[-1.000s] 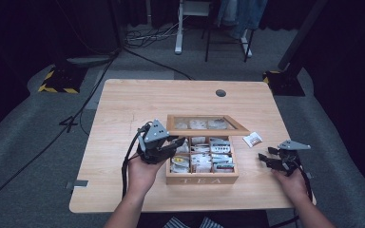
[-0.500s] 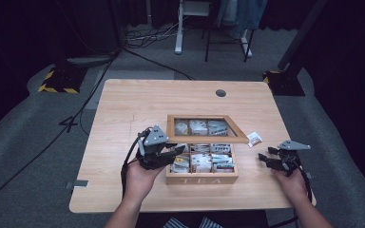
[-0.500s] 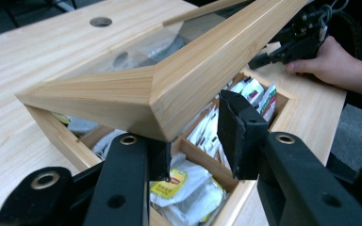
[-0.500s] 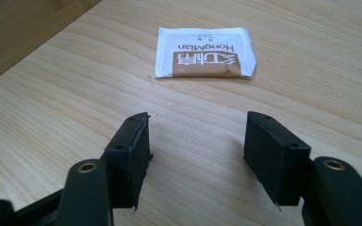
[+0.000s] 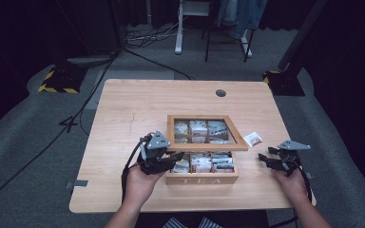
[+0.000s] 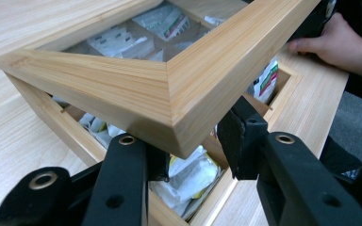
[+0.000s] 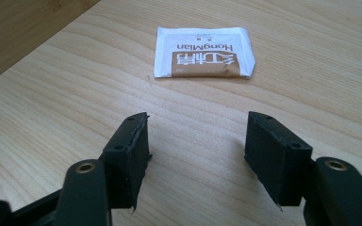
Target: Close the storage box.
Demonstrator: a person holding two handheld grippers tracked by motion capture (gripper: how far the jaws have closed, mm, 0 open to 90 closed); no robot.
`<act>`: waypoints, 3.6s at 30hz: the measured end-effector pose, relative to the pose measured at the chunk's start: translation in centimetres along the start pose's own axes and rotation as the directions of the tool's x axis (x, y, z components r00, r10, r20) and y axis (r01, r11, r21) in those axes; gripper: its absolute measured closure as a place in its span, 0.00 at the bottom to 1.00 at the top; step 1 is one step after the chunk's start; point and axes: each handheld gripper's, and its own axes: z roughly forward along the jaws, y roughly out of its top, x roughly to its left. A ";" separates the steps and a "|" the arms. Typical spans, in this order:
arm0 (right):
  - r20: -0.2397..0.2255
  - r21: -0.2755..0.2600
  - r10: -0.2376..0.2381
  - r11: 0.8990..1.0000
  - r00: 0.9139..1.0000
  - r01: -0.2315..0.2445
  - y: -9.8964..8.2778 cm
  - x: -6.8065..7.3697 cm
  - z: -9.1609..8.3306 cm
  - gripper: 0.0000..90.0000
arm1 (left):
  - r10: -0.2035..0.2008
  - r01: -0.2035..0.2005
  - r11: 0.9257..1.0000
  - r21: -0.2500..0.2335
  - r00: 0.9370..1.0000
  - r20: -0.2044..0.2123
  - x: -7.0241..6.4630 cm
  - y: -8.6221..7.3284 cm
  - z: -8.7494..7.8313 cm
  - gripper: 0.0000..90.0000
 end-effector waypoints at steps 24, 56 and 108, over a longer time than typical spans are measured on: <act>0.003 0.000 0.002 1.000 1.000 -0.002 0.0 0.0 0.0 0.44 | -0.010 0.007 0.997 0.080 0.999 0.035 -0.4 -2.3 0.9 0.72; 0.003 0.000 0.003 1.000 1.000 -0.003 0.1 0.0 0.1 0.43 | -0.022 0.027 0.974 0.223 0.999 -0.027 -0.4 -3.2 1.3 0.59; 0.000 0.010 -0.002 1.000 1.000 0.002 0.4 0.1 0.6 0.35 | -0.045 0.076 0.989 0.127 0.972 -0.231 5.9 -6.1 -2.6 0.34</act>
